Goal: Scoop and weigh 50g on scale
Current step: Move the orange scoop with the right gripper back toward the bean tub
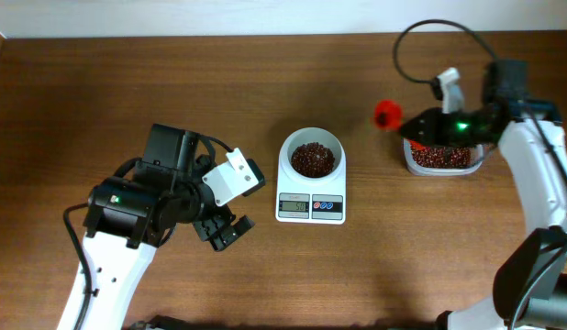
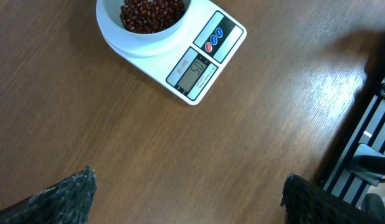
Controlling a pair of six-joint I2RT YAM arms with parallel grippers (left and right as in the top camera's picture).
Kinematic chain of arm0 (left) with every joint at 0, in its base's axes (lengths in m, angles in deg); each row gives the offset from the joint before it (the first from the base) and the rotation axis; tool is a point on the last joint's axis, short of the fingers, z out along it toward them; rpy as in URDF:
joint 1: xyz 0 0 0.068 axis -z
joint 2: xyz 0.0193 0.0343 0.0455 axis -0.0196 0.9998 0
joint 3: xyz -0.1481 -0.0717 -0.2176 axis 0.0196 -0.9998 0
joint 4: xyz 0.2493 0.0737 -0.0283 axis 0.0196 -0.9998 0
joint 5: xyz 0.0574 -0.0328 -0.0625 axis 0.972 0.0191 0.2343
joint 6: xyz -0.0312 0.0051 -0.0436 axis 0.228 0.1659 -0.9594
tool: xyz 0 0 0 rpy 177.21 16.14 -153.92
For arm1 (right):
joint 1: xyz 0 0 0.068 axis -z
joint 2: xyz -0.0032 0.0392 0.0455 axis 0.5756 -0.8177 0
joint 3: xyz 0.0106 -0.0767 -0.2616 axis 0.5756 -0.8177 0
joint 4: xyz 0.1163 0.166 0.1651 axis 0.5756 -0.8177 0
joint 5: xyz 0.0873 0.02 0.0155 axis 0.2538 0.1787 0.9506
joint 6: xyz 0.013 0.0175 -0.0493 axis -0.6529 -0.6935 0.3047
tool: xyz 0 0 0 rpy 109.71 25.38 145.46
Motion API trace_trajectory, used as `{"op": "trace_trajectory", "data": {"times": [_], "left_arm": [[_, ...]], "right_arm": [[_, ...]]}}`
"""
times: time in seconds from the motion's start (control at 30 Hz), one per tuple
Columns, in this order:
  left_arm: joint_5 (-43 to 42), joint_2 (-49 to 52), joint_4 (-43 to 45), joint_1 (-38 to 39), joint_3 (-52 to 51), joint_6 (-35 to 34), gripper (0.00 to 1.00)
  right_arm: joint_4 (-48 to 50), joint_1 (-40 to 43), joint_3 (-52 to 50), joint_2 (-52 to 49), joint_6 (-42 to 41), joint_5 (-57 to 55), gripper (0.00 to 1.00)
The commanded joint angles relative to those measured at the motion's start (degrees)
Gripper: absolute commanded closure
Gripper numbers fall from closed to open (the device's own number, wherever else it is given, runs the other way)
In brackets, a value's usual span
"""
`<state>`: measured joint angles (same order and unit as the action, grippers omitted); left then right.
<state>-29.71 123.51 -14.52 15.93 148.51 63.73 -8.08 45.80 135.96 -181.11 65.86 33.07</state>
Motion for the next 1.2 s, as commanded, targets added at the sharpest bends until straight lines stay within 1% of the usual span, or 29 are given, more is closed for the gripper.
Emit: {"op": "trace_trajectory", "data": {"times": [0.0,0.07,0.13,0.27,0.37,0.43,0.5,0.57,0.7,0.73,0.8,0.83,0.87,0.93,0.97,1.0,1.03,1.07,1.1,1.13,1.17], "left_arm": [[-0.8,-0.1,0.0,-0.3,1.1,0.9,0.01],[-0.8,-0.1,0.0,-0.3,1.1,0.9,0.01],[-0.8,-0.1,0.0,-0.3,1.1,0.9,0.01],[-0.8,-0.1,0.0,-0.3,1.1,0.9,0.01],[-0.8,-0.1,0.0,-0.3,1.1,0.9,0.01],[-0.8,-0.1,0.0,-0.3,1.1,0.9,0.01],[-0.8,-0.1,0.0,-0.3,1.1,0.9,0.01],[-0.8,-0.1,0.0,-0.3,1.1,0.9,0.01],[-0.8,-0.1,0.0,-0.3,1.1,0.9,0.01],[-0.8,-0.1,0.0,-0.3,1.1,0.9,0.01],[-0.8,-0.1,0.0,-0.3,1.1,0.9,0.01],[-0.8,-0.1,0.0,-0.3,1.1,0.9,0.01],[-0.8,-0.1,0.0,-0.3,1.1,0.9,0.01],[-0.8,-0.1,0.0,-0.3,1.1,0.9,0.01],[-0.8,-0.1,0.0,-0.3,1.1,0.9,0.01],[-0.8,-0.1,0.0,-0.3,1.1,0.9,0.01],[-0.8,-0.1,0.0,-0.3,1.1,0.9,0.01],[-0.8,-0.1,0.0,-0.3,1.1,0.9,0.01],[-0.8,-0.1,0.0,-0.3,1.1,0.9,0.01],[-0.8,-0.1,0.0,-0.3,1.1,0.9,0.01],[-0.8,-0.1,0.0,-0.3,1.1,0.9,0.01]], "right_arm": [[-1.8,6.1,0.9,1.4,2.1,0.9,0.96],[-4.6,10.9,0.9,1.4,3.5,-1.1,0.96],[-7.5,13.5,0.9,1.4,3.5,-6.7,0.96],[-7.8,13.2,1.0,2.1,3.2,-18.4,0.96],[-7.8,8.7,3.0,4.3,0.4,-29.8,0.96],[-7.9,4.3,3.4,4.9,0.3,-35.7,0.96],[-7.9,-1.1,3.4,4.9,-2.2,-45.6,0.96],[-8.0,-6.0,3.4,4.9,-2.2,-53.1,0.96],[-11.3,-11.8,3.4,4.9,-7.3,-69.0,0.96],[-12.2,-12.2,3.7,5.0,-8.7,-70.9,0.96],[-14.4,-12.2,6.2,5.1,-13.3,-68.6,0.96],[-15.8,-12.2,8.2,5.5,-13.3,-61.8,0.96],[-20.4,-12.2,11.1,6.5,-13.3,-53.0,0.96],[-31.1,-12.2,13.8,10.1,-13.4,-39.8,0.96],[-33.4,-12.1,13.7,11.5,-13.5,-35.6,0.96],[-37.9,-12.2,13.6,13.8,-14.2,-31.1,0.96],[-41.7,-12.2,12.9,15.7,-15.0,-30.3,0.96],[-43.9,-12.2,11.5,18.3,-17.5,-30.4,0.96],[-43.4,-12.2,9.1,21.3,-21.3,-30.4,0.96],[-39.9,-12.2,5.8,24.2,-25.2,-30.4,0.96],[-34.4,-12.2,1.1,26.9,-29.3,-30.4,0.96]]}}
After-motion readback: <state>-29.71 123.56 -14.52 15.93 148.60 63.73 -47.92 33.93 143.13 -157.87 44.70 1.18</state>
